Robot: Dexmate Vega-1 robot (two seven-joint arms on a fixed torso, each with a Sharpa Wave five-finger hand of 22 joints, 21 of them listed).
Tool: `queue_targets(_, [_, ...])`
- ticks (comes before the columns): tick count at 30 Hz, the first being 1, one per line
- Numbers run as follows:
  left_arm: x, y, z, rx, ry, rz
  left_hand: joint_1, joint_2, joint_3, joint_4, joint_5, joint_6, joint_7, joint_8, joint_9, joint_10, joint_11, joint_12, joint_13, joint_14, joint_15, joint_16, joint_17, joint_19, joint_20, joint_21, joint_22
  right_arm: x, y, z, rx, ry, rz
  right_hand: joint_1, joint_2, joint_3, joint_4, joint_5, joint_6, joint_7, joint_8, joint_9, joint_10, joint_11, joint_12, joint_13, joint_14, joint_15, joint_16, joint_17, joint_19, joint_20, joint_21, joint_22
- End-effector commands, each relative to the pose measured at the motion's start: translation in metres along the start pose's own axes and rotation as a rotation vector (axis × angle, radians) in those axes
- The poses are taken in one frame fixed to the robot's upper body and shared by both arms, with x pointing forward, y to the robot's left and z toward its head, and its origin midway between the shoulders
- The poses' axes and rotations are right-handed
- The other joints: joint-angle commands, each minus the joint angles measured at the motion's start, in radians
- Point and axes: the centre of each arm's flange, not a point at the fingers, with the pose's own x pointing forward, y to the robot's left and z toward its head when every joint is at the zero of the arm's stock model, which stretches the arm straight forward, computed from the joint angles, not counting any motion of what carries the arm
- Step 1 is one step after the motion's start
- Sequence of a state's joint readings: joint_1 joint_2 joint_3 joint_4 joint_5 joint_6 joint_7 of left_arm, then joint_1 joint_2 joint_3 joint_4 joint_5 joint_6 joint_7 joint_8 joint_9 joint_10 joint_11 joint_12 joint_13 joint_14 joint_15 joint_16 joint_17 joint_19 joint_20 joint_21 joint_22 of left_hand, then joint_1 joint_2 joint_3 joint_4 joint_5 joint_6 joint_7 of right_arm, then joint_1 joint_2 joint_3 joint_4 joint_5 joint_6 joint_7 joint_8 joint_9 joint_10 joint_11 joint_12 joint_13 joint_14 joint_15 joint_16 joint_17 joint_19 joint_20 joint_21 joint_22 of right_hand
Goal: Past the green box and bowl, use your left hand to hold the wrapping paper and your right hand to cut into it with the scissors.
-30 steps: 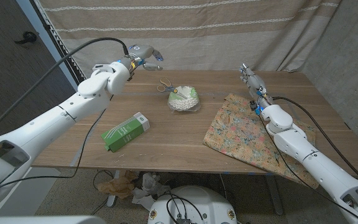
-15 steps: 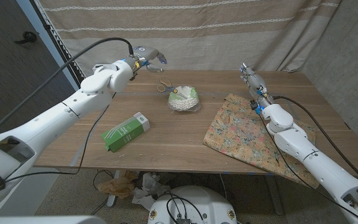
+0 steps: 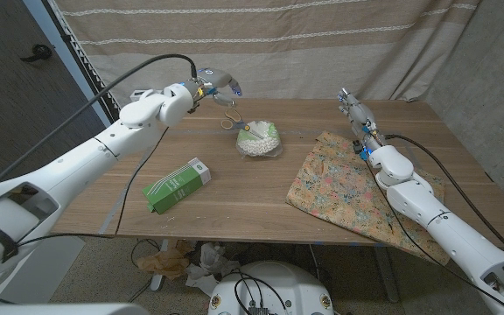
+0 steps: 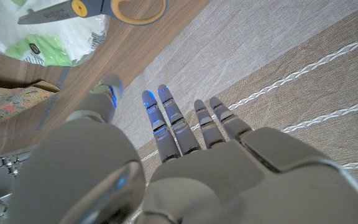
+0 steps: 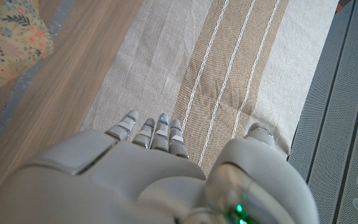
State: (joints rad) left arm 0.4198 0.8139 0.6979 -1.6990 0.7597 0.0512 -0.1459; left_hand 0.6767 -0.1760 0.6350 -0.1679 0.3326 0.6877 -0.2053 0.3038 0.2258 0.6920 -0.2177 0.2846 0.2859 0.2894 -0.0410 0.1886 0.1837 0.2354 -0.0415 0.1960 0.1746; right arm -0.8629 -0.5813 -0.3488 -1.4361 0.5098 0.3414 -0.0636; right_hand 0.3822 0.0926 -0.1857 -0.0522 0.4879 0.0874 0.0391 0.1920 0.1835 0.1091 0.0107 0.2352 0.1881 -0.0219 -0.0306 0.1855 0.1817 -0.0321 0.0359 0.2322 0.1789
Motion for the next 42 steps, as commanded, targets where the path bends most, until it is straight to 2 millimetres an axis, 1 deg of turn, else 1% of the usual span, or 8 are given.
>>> queue_targets(1, [0.019, -0.001, 0.009, 0.064, -0.056, -0.063, -0.005, -0.007, -0.007, 0.000, 0.000, 0.019, -0.004, 0.006, 0.003, 0.002, 0.003, -0.003, 0.003, -0.005, -0.171, 0.003, 0.005, 0.004, -0.012, 0.001, 0.003, -0.002, 0.000, -0.003, 0.006, 0.014, -0.009, 0.010, 0.004, 0.001, -0.006, 0.007, -0.003, -0.001, 0.003, 0.003, 0.002, -0.010, 0.004, 0.005, -0.015, -0.003, -0.004, 0.001, -0.003, 0.010, -0.003, 0.005])
queue_targets(7, [0.021, -0.004, 0.011, 0.082, -0.072, -0.048, -0.003, -0.005, -0.010, -0.003, 0.003, 0.049, -0.011, 0.018, 0.006, 0.011, 0.003, -0.002, 0.006, -0.007, -0.172, 0.005, 0.005, 0.007, -0.016, 0.001, 0.003, -0.003, -0.001, -0.004, 0.006, 0.011, -0.010, 0.009, 0.006, 0.000, -0.005, 0.007, -0.002, -0.002, 0.003, 0.003, 0.001, -0.011, 0.003, 0.005, -0.024, -0.002, -0.006, 0.002, -0.007, 0.010, -0.006, 0.005])
queue_targets(11, [0.021, -0.005, 0.014, 0.108, -0.068, -0.033, 0.001, -0.004, -0.010, -0.004, 0.004, 0.051, -0.013, 0.018, 0.006, 0.013, 0.003, -0.003, 0.007, -0.006, -0.173, 0.006, 0.005, 0.012, -0.016, 0.004, 0.003, -0.004, -0.002, -0.004, 0.006, 0.008, -0.012, 0.008, 0.006, 0.000, -0.005, 0.007, -0.002, -0.002, 0.003, 0.003, 0.004, -0.011, 0.004, 0.005, -0.023, -0.002, -0.005, 0.002, -0.006, 0.012, -0.006, 0.006])
queue_targets(16, [0.021, -0.006, 0.023, 0.146, -0.085, -0.024, 0.002, -0.006, -0.012, -0.005, 0.005, 0.039, -0.013, 0.014, 0.007, 0.008, 0.004, -0.006, 0.007, -0.004, -0.171, 0.007, 0.005, 0.012, -0.007, 0.003, 0.004, -0.005, -0.002, -0.004, 0.004, 0.009, -0.009, 0.005, 0.006, -0.001, -0.003, 0.006, -0.001, -0.002, 0.004, 0.003, 0.006, -0.013, 0.005, 0.005, -0.021, -0.004, -0.003, 0.002, -0.006, 0.013, -0.007, 0.006])
queue_targets(21, [0.025, -0.010, 0.026, 0.156, -0.107, -0.054, 0.000, -0.009, -0.016, -0.004, 0.006, 0.034, -0.013, 0.011, 0.008, 0.003, 0.004, -0.010, 0.007, -0.004, -0.170, 0.007, 0.005, 0.015, -0.006, 0.004, 0.004, -0.003, 0.000, -0.001, -0.005, 0.004, 0.020, 0.002, 0.006, -0.003, -0.001, 0.005, -0.007, -0.002, 0.001, 0.003, 0.002, -0.013, 0.003, 0.005, -0.022, -0.003, -0.003, 0.002, -0.010, 0.013, -0.010, 0.006])
queue_targets(26, [0.030, -0.010, 0.026, 0.175, -0.133, -0.086, -0.001, -0.009, -0.020, -0.004, 0.008, 0.021, -0.013, 0.005, 0.008, -0.002, 0.004, -0.013, 0.008, -0.006, -0.171, 0.006, 0.005, 0.014, -0.009, 0.004, 0.004, -0.003, 0.001, -0.001, -0.002, 0.001, 0.015, 0.000, 0.007, -0.004, 0.000, 0.005, -0.008, -0.002, 0.001, 0.003, 0.004, -0.011, 0.004, 0.005, -0.021, -0.006, -0.002, 0.002, -0.013, 0.012, -0.012, 0.006])
queue_targets(37, [0.039, -0.014, 0.026, 0.176, -0.143, -0.137, -0.002, -0.007, -0.022, -0.003, 0.009, 0.030, -0.013, 0.007, 0.007, -0.004, 0.004, -0.017, 0.007, -0.016, -0.170, 0.003, 0.005, 0.012, -0.013, 0.003, 0.005, -0.006, 0.000, -0.001, -0.002, 0.003, 0.006, -0.005, 0.007, -0.006, 0.002, 0.004, -0.008, -0.002, 0.001, 0.003, 0.004, -0.012, 0.003, 0.005, -0.023, -0.005, -0.002, 0.003, -0.013, 0.012, -0.013, 0.006])
queue_targets(42, [0.042, -0.016, 0.028, 0.178, -0.152, -0.155, -0.005, -0.007, -0.026, -0.001, 0.010, 0.027, -0.014, 0.004, 0.006, -0.010, 0.004, -0.022, 0.005, -0.026, -0.169, 0.000, 0.005, 0.007, -0.010, 0.002, 0.006, -0.006, -0.001, -0.001, -0.007, 0.004, 0.003, -0.006, 0.007, -0.007, 0.003, 0.003, -0.008, -0.002, 0.001, 0.003, 0.005, -0.013, 0.003, 0.005, -0.023, -0.005, -0.002, 0.003, -0.013, 0.012, -0.014, 0.007])
